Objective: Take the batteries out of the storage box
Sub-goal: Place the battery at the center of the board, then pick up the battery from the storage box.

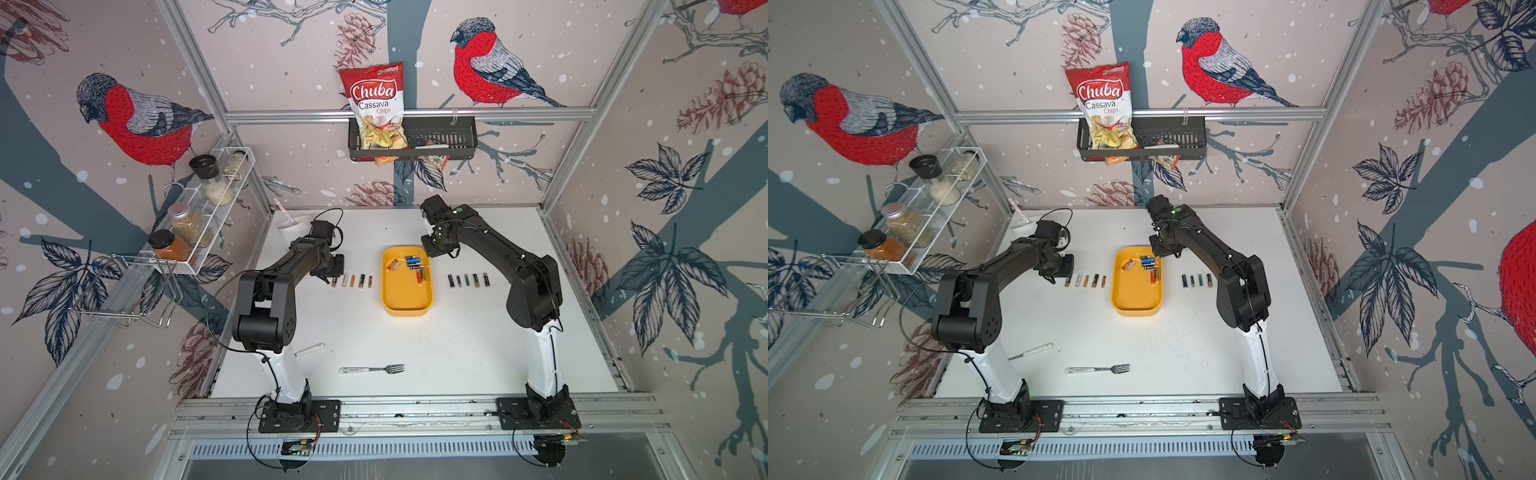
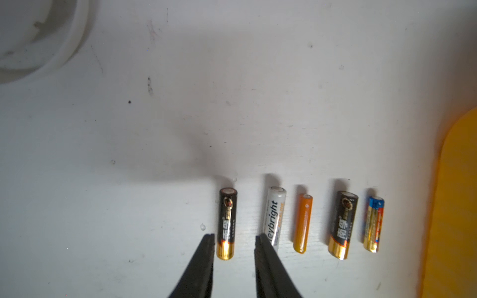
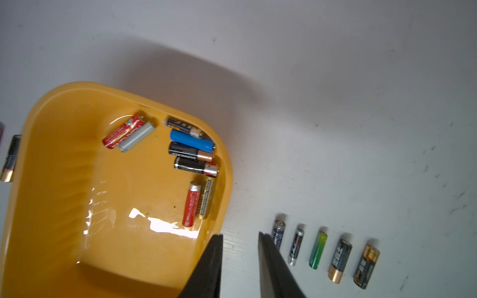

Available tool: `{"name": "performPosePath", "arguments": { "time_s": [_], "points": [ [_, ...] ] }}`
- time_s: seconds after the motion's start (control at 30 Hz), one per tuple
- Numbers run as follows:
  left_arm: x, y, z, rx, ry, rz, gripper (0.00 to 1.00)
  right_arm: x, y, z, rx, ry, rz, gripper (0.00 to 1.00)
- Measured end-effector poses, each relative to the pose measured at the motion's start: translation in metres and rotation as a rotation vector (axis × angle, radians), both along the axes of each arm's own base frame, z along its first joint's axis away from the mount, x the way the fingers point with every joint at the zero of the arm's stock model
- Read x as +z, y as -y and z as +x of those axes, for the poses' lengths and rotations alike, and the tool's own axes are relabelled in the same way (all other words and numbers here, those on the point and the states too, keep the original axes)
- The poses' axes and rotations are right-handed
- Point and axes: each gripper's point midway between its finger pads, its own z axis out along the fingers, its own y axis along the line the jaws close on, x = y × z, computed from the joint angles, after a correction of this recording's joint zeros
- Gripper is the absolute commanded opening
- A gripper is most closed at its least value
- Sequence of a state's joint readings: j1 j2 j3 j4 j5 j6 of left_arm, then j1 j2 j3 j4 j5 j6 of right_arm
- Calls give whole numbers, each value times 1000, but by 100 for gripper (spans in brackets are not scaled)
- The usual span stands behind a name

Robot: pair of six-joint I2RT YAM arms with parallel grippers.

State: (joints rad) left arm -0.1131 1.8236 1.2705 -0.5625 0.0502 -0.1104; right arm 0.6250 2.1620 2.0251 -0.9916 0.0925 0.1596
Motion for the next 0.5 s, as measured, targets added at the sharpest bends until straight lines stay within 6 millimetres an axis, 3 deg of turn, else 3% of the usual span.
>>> {"name": "performPosePath", "arguments": {
  "time_s": [0.23, 0.5],
  "points": [
    [5, 11, 3, -11, 13, -13, 32, -30, -41, -21, 81, -62, -31, 30],
    [4, 16, 0, -21, 10, -17, 32, -66, -44, -28, 75, -121, -100, 30]
  ]
}}
